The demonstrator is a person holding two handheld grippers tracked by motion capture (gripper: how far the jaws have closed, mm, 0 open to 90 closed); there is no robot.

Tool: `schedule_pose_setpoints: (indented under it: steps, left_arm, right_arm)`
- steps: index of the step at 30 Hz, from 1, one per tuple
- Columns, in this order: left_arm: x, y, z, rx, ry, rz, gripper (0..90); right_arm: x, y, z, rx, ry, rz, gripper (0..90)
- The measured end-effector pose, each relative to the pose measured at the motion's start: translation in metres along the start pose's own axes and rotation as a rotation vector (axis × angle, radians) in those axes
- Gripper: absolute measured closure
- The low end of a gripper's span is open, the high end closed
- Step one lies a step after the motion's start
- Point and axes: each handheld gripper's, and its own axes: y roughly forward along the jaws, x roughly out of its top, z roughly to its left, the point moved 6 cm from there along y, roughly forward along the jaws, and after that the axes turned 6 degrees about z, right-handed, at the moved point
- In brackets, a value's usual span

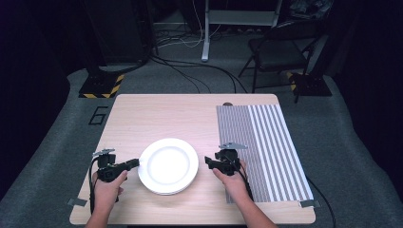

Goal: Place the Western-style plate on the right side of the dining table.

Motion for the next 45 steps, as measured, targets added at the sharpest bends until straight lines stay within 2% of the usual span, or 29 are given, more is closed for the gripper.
schedule_pose_setpoints:
  steps: [6,11,12,25,29,33,34,35,45]
  left_arm:
    - [-0.001,0.002,0.000,0.002,-0.001,0.008,80.0]
    - [-0.002,0.002,0.001,-0.007,-0.015,0.013,80.8]
    - [-0.002,0.002,0.001,-0.015,-0.035,0.012,81.1]
    - [-0.004,0.003,0.001,-0.011,-0.026,0.021,81.3]
    - [-0.004,0.003,-0.001,-0.007,-0.041,0.022,81.2]
    - [-0.006,0.005,-0.001,-0.001,-0.032,0.031,81.1]
    - [-0.005,0.006,0.000,0.003,-0.019,0.026,81.0]
    - [-0.006,0.006,-0.001,0.002,-0.029,0.024,81.0]
    - [-0.007,0.005,0.000,-0.007,-0.026,0.029,81.1]
  right_arm:
    - [0.000,0.001,0.003,0.016,0.006,0.003,48.2]
    - [0.000,0.000,0.006,0.041,0.024,0.004,47.9]
    - [0.000,0.000,0.006,0.044,0.024,0.004,47.8]
    - [0.000,0.003,0.019,0.109,0.037,0.005,46.6]
    - [-0.002,0.005,0.024,0.130,0.041,0.015,45.8]
    - [-0.003,0.007,0.030,0.149,0.040,0.022,45.3]
    - [-0.004,0.008,0.033,0.159,0.032,0.027,45.2]
    - [-0.004,0.008,0.033,0.159,0.032,0.027,45.2]
    - [-0.007,0.014,0.049,0.168,-0.002,0.046,46.6]
